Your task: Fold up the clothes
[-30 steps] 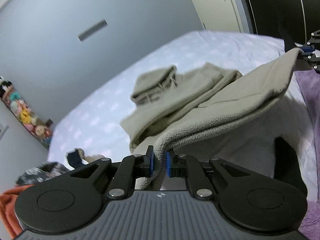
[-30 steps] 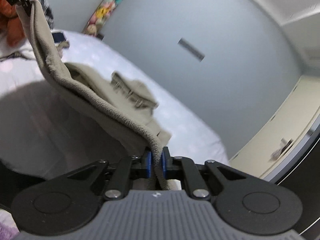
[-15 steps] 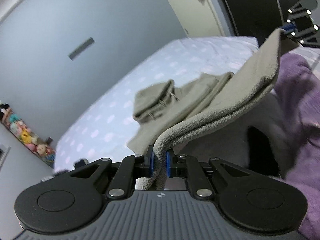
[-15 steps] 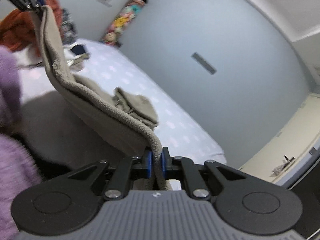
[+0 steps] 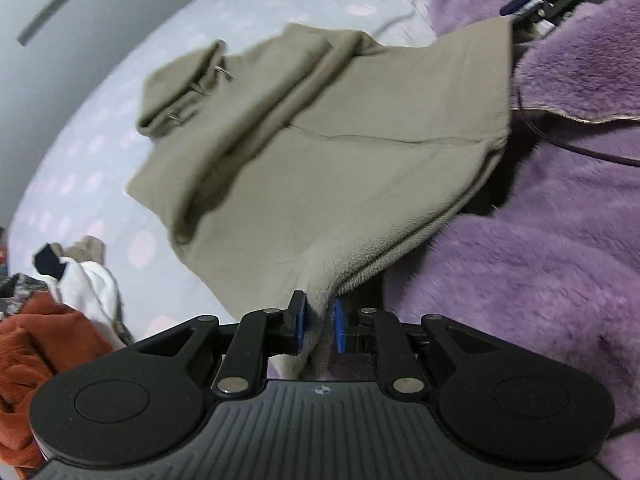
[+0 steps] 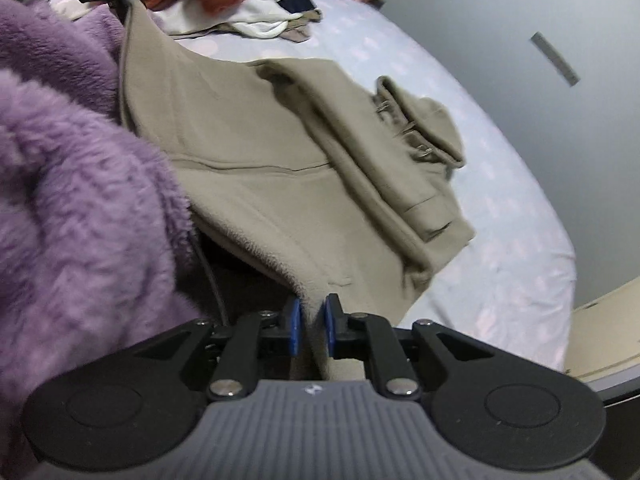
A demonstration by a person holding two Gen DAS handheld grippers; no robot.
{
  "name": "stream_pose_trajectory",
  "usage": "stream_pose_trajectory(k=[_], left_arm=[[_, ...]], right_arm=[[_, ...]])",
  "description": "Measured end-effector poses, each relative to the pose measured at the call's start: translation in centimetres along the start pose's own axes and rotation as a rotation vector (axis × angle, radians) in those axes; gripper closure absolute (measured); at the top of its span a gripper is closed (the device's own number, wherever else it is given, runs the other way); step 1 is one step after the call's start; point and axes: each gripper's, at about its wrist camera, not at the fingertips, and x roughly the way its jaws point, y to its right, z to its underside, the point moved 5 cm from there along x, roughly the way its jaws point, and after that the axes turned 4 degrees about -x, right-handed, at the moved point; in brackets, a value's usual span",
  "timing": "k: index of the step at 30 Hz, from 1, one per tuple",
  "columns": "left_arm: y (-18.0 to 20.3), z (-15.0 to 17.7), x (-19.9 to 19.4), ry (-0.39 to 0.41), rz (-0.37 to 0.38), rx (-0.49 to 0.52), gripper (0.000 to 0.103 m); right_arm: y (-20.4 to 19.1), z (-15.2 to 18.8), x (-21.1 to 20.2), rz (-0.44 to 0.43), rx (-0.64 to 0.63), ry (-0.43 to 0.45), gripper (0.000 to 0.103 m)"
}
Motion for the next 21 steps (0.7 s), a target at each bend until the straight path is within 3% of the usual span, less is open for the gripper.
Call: stream_pose_trajectory(k=[6,13,21], left_arm=[[-1.0,-1.1,-4.6,0.051,0.031,-0.032,0.09],[-5.8,-6.4,-8.5,0.168,-0.064,-0.06,0.09],[-15.4,-14.9,-6.3,0.254,-0.12,-0.176,0.086]], right_arm=[[3.4,-1.3,-3.6,0.001,0.048,0.045,0.09],[10.6,-4.6,-6.6,0.093,0.119,0.115,0.083],[21.2,-8.4,-2.3,0.118,0.226,0.105,0.079]])
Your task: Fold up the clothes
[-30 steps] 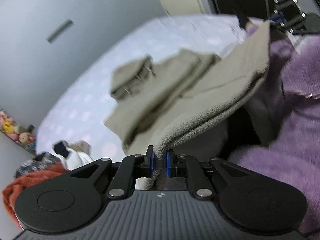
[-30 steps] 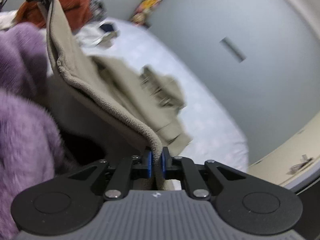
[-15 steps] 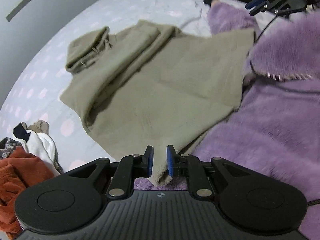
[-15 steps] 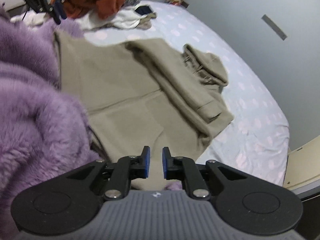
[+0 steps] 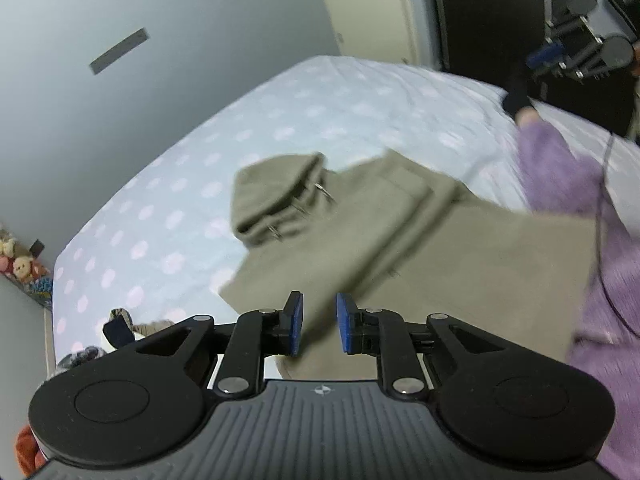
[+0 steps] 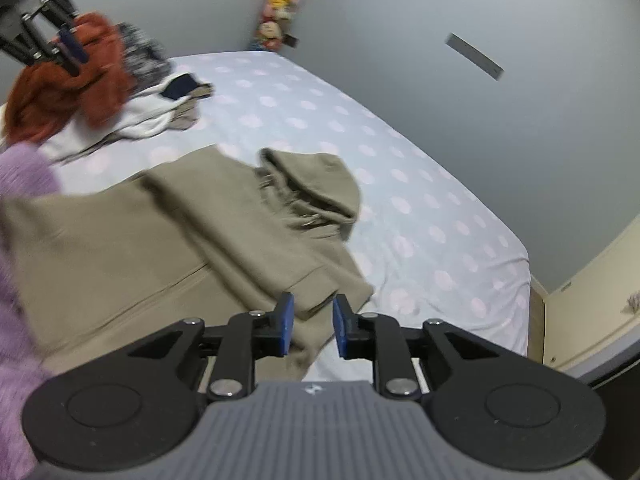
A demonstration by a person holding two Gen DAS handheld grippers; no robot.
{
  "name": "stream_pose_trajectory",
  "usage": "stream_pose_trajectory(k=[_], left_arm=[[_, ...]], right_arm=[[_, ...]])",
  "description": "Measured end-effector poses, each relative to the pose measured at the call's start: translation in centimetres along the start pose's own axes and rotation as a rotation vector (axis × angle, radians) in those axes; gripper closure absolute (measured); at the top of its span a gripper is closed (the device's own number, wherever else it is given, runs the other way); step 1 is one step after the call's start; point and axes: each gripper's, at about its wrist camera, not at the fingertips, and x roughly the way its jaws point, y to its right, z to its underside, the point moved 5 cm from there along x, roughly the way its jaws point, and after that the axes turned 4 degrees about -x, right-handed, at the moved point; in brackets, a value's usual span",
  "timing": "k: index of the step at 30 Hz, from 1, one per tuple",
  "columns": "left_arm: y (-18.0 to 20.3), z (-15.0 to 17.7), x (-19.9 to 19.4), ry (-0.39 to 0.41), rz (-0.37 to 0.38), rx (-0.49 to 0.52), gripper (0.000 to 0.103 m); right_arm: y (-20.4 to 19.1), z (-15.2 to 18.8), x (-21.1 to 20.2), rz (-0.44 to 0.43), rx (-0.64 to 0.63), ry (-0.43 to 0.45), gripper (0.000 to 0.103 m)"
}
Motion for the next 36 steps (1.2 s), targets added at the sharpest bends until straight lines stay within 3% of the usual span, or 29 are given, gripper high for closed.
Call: stream_pose_trajectory(k=[9,12,15,18,27,36], left_arm=[[-8.0,-7.9,10.4,0.061,-0.056,-0.223,0.083],[-10.2,-9.7,14.5,0.105,-0.052,-0.313,0.077],[-11.5,-10.8,19.3,0.144,-0.024,-0.379,0.062],[-12.8,-11.2,24.4,0.144,-0.003,-0.409,0.06],[-16.8,-9.7,40.3,0.02,0.057,-0.47,0.056],[-18.9,-8.3,49.8,-0.026,0.092,-0.54,0.053]], right_arm=[[11.1,-4.4,13.4,0.086,0.209,-0.026,0.073],[13.5,-5.4,19.1,0.057,0.313,-0.023,0.072],[14.5,-6.3,24.9,-0.016,0.415,-0.009,0.066],[15.2,-7.2,30.7,-0.076,0.489,-0.008,0.063],[15.8,-10.2,48.0,-0.202,0.565,-0.07,0.056],[14.6,-12.3,59.9,-0.25,0.546,-0.12,0.054]])
